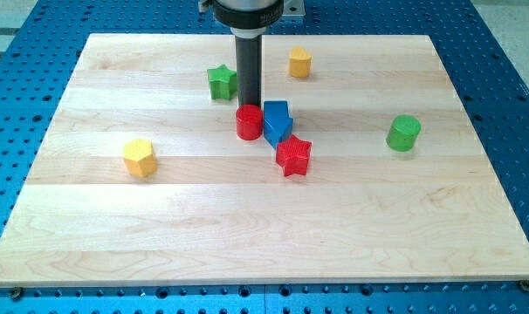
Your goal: Place the hexagon and the red star in a parallel direction
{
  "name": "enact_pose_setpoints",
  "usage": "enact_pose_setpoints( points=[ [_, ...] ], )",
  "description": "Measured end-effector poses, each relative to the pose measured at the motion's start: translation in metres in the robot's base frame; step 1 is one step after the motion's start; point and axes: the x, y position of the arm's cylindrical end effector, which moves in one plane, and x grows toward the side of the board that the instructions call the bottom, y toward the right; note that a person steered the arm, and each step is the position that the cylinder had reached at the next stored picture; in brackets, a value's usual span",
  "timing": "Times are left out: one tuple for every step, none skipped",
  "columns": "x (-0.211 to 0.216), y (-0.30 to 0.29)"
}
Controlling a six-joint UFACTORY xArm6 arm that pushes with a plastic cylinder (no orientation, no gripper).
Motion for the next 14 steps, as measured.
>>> enact_pose_setpoints(
  points=[
    [0.039,-0.025],
    [0.093,-0.031],
    [0.154,-0.005],
    [0.156,0.082],
    [0.114,0.094],
    [0.146,0.086],
    [0.232,0.081],
    [0.255,0.009],
    [0.255,-0.026],
    [0.255,-0.026],
    [0.255,-0.032],
    [0.255,-0.031],
    [0.248,-0.043],
    [0.204,-0.078]
  ],
)
